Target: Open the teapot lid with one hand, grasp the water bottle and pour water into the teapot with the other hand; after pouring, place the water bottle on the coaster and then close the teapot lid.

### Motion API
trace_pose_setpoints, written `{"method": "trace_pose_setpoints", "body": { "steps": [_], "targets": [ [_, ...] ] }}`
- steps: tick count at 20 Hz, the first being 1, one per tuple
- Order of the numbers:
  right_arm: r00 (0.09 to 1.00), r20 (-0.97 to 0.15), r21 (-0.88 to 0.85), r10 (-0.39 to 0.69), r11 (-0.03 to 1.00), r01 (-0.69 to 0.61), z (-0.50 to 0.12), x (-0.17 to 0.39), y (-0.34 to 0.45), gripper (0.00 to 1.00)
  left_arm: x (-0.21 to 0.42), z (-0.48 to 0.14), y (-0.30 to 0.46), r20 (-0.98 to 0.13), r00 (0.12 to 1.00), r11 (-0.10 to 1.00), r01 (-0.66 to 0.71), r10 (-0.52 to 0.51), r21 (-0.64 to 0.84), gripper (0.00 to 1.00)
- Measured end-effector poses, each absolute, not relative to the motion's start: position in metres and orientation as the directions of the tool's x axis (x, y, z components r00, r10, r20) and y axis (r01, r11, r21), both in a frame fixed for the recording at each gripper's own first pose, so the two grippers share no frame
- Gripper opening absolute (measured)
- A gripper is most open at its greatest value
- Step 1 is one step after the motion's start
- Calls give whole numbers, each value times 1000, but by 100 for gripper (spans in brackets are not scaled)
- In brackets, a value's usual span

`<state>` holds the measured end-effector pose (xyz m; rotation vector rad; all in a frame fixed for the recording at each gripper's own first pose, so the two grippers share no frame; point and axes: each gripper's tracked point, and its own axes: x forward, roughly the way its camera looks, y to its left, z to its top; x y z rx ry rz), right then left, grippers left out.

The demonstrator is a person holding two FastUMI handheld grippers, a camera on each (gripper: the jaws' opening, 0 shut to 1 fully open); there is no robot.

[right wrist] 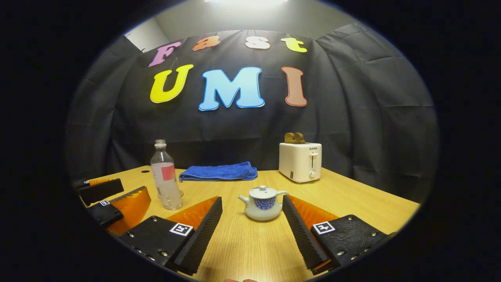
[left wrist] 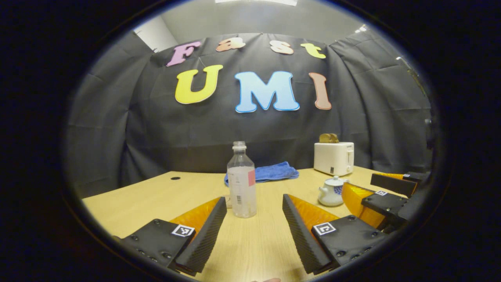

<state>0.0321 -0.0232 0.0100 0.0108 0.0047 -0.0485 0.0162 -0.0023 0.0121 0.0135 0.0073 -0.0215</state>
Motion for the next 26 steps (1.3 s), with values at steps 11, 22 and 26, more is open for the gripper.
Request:
{"method": "trace_pose_setpoints", "body": {
  "steps": [11,22,26],
  "targets": [
    [996,-47,-32,-72,997,71,13,116,-47,86,34,19,25,13,1000,1000,-9,9,25,100],
    [989,-123,-26,-77,997,75,-6,148,-51,37,57,11,34,-31,999,1000,11,-11,-18,100],
    [989,-127,-78,-78,995,69,-6,149,-49,37,61,13,35,-29,1000,1000,12,-12,-4,100]
  ]
}}
